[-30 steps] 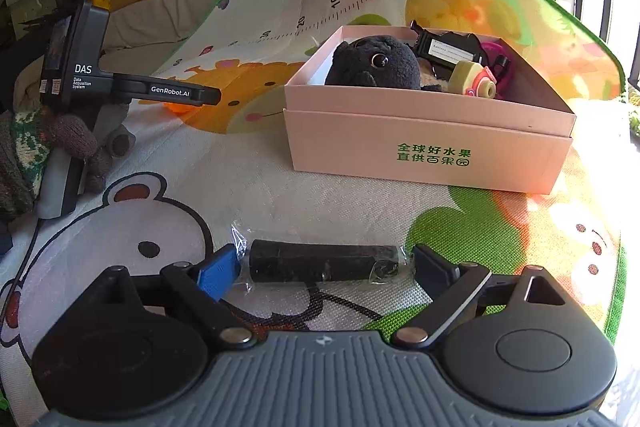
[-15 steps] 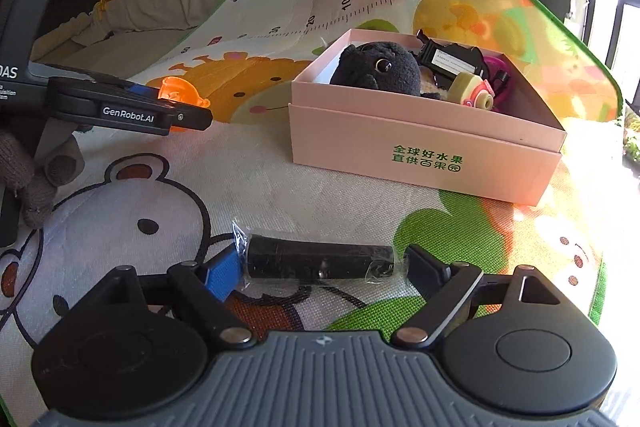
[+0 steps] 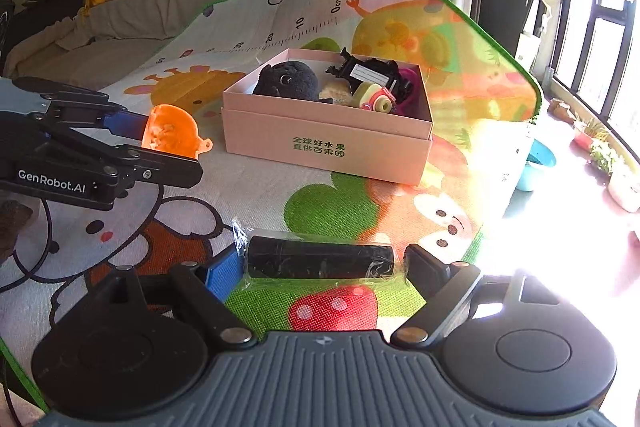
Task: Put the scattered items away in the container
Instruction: 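Grasp the orange pumpkin cup with the left gripper while the right gripper lifts the cylinder, then carry pumpkin cup and cylinder into the pink box and open both grippers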
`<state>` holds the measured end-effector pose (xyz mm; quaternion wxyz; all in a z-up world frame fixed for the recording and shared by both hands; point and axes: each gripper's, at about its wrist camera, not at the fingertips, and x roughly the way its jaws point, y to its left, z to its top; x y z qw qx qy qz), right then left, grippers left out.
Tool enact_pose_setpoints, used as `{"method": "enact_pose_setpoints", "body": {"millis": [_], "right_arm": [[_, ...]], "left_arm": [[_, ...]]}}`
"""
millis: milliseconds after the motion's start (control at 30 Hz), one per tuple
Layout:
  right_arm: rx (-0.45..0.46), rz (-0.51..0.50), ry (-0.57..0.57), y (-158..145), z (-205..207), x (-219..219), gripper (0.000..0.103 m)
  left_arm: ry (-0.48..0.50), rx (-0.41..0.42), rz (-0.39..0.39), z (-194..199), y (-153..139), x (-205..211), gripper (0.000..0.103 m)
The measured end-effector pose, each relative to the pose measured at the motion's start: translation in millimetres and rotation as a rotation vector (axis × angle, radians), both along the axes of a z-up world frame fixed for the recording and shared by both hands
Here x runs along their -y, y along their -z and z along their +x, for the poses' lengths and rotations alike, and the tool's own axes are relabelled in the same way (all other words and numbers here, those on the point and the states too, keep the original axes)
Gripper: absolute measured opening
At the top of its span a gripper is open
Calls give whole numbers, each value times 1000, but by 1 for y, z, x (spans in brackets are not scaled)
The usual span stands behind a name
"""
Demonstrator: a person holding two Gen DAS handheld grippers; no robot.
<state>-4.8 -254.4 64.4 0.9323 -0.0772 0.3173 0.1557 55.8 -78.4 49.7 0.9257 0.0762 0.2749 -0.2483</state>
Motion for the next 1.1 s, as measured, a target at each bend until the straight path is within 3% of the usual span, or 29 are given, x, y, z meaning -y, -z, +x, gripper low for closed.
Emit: {"method": "enact_pose_setpoints", "body": {"millis": [200,500,533,600,633,900,1100], "right_arm": [[52,-8,-10,-13,-1,0,86],[52,23,22,-21,18,-3,86],[50,26,20,-21,19,-3,86],[46,16,22,-20,21,-5,86],[44,9,24,-20,21,-6,86],[31,-15,56,-18,41,-2,86],[145,-35,56,-39,74,-11,86]], "left_arm": [[-20,53,-28,42,-27,3,61],[-97,52,-138,153,-54,-3,62],[-109,59,-137,163,-52,-2,66],[-118,41,-152,180,-47,-1,89],[-119,25,-166,186,-44,-2,91],[-153,-18,-179,161,-25,-35,97],[-167,-62,-178,114,-6,-64,100]]}}
